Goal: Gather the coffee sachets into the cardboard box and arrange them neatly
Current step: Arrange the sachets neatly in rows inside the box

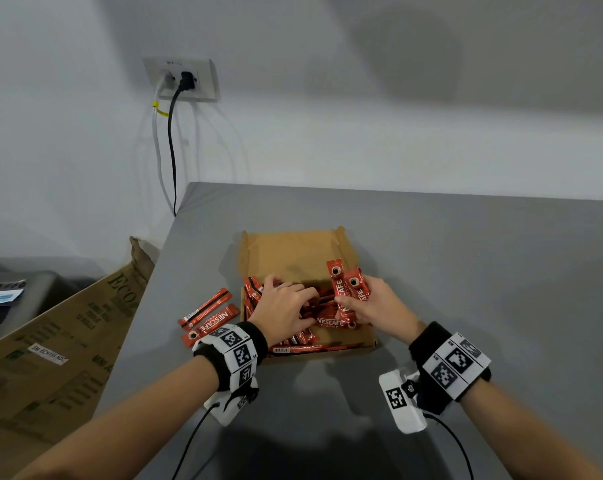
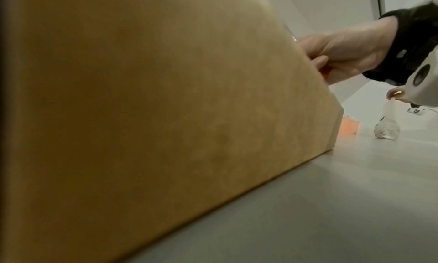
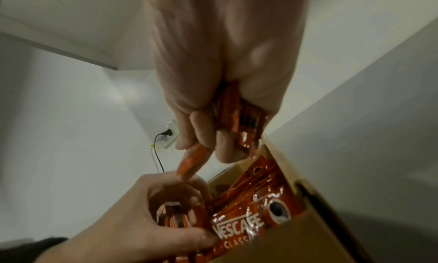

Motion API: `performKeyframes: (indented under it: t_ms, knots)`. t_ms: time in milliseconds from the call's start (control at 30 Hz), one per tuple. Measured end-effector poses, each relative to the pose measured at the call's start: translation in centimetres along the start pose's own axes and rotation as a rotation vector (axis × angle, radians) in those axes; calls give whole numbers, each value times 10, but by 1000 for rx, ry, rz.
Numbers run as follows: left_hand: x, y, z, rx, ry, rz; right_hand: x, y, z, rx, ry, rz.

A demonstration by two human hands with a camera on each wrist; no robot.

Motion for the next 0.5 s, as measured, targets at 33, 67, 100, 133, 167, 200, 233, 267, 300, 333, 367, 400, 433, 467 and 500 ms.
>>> performKeyframes:
  t_ms: [33, 67, 100, 133, 167, 200, 233, 267, 300, 333, 367, 400, 433, 467, 500]
  knots:
    - [0, 0, 0, 2, -1, -3, 0, 0, 0, -1, 14, -1]
    - [0, 0, 0, 4, -2, -10, 1, -1, 0, -7, 32, -20]
    - [0, 0, 0, 6, -5, -17, 1, -1, -1, -9, 51, -61]
    - [-1, 0, 0, 7, -6, -18, 1, -2, -1, -2, 60, -100]
    - [-1, 0, 0, 8, -6, -15, 1, -2, -1, 13, 62, -116]
    - [-1, 0, 0, 8, -5, -15, 1, -3, -1, 27, 58, -101]
    - [-1, 0, 0, 9, -6, -18, 0, -4, -1, 39, 58, -78]
    - [-2, 0, 0, 10, -7, -21, 0, -5, 0, 47, 57, -57]
    - [-2, 0, 0, 11, -8, -21, 0, -5, 0, 53, 43, -45]
    - [-3, -1, 0, 13, -8, -21, -2, -4, 0, 45, 11, -31]
    - [-3, -1, 0, 14, -10, -21, -5, -3, 0, 21, -36, -8]
    - [-4, -1, 0, 15, -12, -23, -7, -2, -1, -6, -83, 29]
    - [-4, -1, -1, 17, -14, -27, -9, 0, -3, -30, -120, 63]
    - [-4, -1, -1, 18, -14, -31, -11, 2, -4, -54, -143, 79]
    - [-4, -1, -1, 19, -14, -31, -11, 3, -5, -78, -152, 67]
Point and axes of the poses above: each hand's wrist, its own z-axis towards the middle knuckle, its own x-axis out of the palm, y = z × x, the point moved 7 cm from there along z, towards the middle knuckle
